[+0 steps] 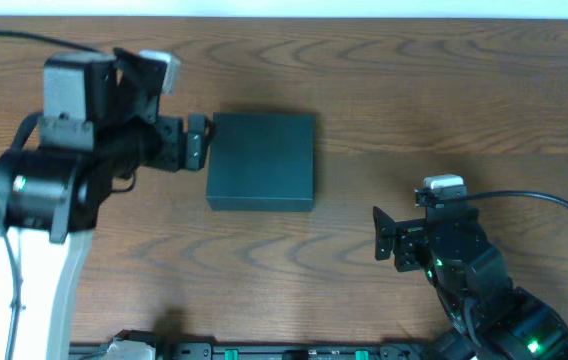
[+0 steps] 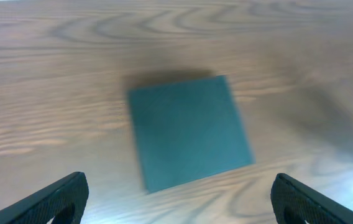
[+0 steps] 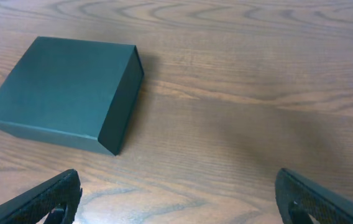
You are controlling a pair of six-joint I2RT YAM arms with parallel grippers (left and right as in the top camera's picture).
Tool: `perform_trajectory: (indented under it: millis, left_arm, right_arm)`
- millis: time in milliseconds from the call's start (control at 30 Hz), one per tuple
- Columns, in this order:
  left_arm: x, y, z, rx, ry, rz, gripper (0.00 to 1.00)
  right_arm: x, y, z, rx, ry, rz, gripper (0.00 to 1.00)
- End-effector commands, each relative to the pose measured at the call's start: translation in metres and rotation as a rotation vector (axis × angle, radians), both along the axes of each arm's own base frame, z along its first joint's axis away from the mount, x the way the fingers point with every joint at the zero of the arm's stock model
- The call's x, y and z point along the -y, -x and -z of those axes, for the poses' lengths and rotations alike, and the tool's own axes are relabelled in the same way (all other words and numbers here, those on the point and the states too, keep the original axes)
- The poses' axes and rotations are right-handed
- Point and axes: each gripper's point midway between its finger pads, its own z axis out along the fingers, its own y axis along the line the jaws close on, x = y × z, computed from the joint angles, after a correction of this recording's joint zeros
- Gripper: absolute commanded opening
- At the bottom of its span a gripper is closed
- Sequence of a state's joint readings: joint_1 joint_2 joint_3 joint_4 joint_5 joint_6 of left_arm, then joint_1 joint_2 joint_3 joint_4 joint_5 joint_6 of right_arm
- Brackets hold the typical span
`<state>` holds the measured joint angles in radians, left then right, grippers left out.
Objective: Pack container
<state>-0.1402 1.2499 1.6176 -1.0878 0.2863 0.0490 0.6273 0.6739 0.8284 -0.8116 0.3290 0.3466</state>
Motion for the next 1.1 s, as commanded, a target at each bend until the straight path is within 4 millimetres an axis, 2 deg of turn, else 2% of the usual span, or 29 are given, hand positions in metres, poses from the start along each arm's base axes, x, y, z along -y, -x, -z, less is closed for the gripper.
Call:
perform_trajectory:
  millis: [0,67,167,267,400,600,667,767,1067]
  left_arm:
    - [-0.041,0.021,-0.020,0.112,-0.146,-0.150,0.95]
    - [-0.059,0.039,-0.024,0.157,-0.190,-0.220,0.95]
    - [-0.082,0.061,-0.019,0.199,-0.219,-0.309,0.95]
    - [-0.099,0.078,0.000,0.221,-0.221,-0.382,0.95]
    - [-0.114,0.092,0.032,0.264,-0.172,-0.493,0.95]
    - [-0.118,0.105,0.086,0.306,-0.106,-0.567,0.95]
    - [-0.118,0.106,0.112,0.317,-0.071,-0.592,0.95]
    - [-0.117,0.104,0.140,0.338,-0.016,-0.619,0.95]
    - [-0.113,0.095,0.185,0.404,0.054,-0.618,0.95]
  right_arm:
    - [0.003,0.000,0.001,0.001,0.016,0.002,0.99]
    - [0.003,0.000,0.001,0.001,0.016,0.002,0.99]
    - [0.003,0.000,0.001,0.001,0.015,0.002,0.99]
    - [0.003,0.000,0.001,0.001,0.015,0.002,0.99]
    - [0.003,0.000,0.001,0.001,0.015,0.002,0.99]
    - [0.003,0.000,0.001,0.001,0.015,0.002,0.99]
    - [0.003,0.000,0.001,0.001,0.016,0.002,0.99]
    - [0.003,0.000,0.001,0.001,0.015,0.002,0.99]
    - [0.003,0.000,0.001,0.001,0.015,0.002,0.99]
